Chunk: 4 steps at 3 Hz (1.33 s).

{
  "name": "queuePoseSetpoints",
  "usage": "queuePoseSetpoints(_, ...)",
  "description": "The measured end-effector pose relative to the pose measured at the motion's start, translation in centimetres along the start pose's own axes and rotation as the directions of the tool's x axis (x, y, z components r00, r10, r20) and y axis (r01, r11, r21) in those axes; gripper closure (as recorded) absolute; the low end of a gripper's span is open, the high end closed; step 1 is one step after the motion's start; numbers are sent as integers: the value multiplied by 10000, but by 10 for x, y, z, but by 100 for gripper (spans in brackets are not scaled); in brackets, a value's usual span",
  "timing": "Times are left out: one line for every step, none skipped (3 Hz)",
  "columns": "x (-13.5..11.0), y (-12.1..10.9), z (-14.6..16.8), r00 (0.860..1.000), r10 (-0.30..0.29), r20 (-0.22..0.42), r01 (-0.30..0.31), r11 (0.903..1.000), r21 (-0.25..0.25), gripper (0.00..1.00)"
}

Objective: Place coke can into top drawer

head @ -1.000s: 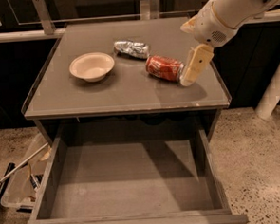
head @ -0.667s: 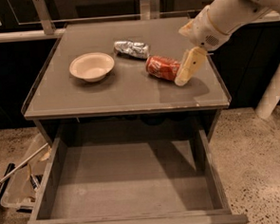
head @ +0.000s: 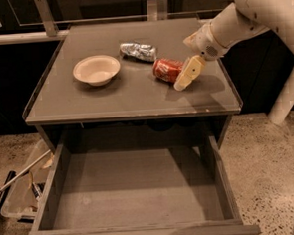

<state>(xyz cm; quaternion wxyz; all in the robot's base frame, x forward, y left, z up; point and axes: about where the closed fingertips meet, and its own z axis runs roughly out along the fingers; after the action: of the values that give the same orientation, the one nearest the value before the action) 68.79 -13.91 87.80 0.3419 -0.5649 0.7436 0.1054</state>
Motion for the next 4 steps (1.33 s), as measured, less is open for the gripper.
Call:
queuePoseSetpoints(-3, -1, 13, 9994, 218, 273, -215, 9997, -140, 0)
queuePoseSetpoints(-3, -1, 13, 9994, 218, 273, -214, 9997, -140, 19)
queuePoseSetpoints(-3, -1, 13, 9994, 218, 273, -214, 9997, -141, 42)
queuePoseSetpoints(-3, -1, 13, 9994, 218, 273, -214, 9997, -142, 66)
